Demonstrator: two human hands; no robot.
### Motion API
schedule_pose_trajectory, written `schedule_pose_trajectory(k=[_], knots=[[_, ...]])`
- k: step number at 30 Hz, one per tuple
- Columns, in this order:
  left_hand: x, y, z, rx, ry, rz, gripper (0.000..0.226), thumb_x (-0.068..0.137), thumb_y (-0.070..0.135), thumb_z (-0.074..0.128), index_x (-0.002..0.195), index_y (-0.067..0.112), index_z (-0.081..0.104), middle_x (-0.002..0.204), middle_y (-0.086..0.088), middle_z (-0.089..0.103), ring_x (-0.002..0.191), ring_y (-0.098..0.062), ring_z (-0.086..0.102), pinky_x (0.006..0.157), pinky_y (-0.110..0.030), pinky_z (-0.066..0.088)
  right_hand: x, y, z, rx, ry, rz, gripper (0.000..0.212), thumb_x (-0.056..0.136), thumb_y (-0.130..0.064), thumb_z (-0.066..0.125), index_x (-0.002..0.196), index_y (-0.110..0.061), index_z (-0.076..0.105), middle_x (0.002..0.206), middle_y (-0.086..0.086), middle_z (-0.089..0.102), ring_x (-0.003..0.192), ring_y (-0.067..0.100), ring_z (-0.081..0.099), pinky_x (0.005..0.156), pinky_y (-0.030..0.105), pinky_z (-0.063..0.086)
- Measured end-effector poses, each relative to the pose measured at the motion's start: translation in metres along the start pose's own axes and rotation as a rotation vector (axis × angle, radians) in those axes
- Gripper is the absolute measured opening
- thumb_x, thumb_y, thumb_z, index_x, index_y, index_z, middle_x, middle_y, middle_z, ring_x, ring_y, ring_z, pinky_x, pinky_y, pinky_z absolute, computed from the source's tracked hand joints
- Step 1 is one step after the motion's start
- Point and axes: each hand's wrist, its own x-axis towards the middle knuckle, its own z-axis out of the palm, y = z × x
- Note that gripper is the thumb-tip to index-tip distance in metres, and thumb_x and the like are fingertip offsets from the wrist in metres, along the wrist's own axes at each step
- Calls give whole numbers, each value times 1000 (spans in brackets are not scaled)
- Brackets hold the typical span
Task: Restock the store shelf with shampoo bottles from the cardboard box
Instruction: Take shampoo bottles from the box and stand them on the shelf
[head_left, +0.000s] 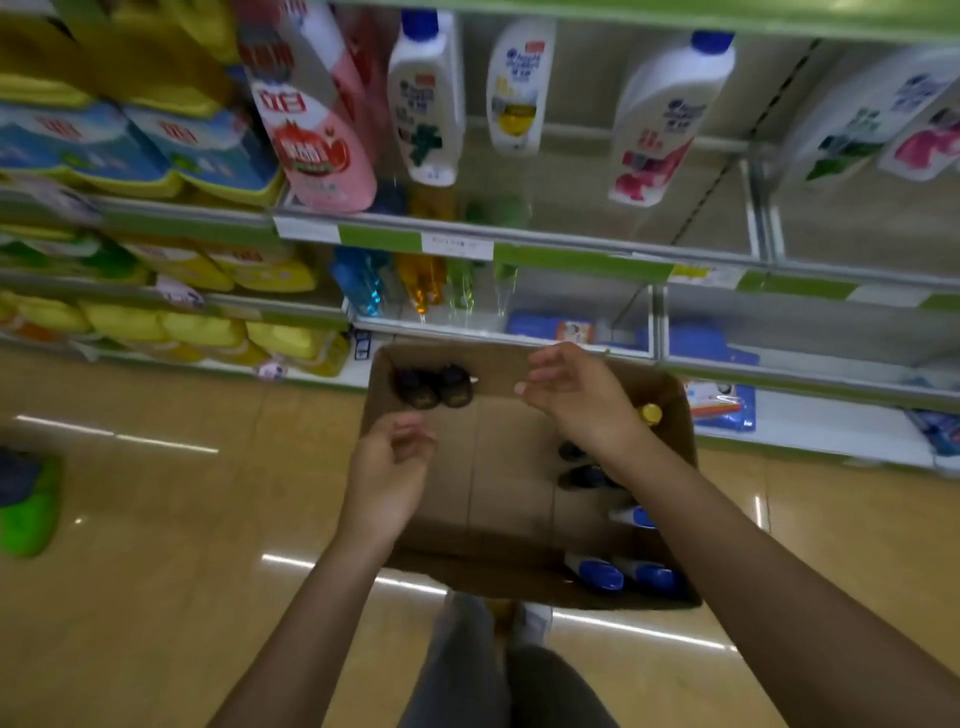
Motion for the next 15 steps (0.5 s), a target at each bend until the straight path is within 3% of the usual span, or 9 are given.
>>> schedule_pose_trajectory(k=[8, 11, 15], knots=[[53, -51, -13, 37, -30, -93, 19, 92, 7, 56, 110, 11, 62, 90, 11, 61, 82, 5, 55, 66, 3, 39, 53, 75, 73, -60, 16, 214, 26, 83, -6, 72, 98, -19, 55, 102, 6, 61, 105, 26, 61, 92, 38, 51], [75, -71, -7, 30, -21, -116, 18, 92, 6, 55, 107, 13, 63, 91, 11, 61, 87, -1, 58, 67, 0, 40, 83, 98, 98, -54, 41, 292, 27, 84, -6, 70, 107, -10, 57, 109, 12, 63, 100, 23, 61, 86, 32, 50], [95, -95, 10, 54, -46, -156, 21, 93, 11, 54, 112, 18, 62, 94, 15, 58, 87, 8, 52, 70, -4, 39, 125, 129, 117, -73, 75, 344, 35, 85, -7, 69, 118, -6, 56, 116, 11, 61, 93, 17, 56, 79, 25, 46]])
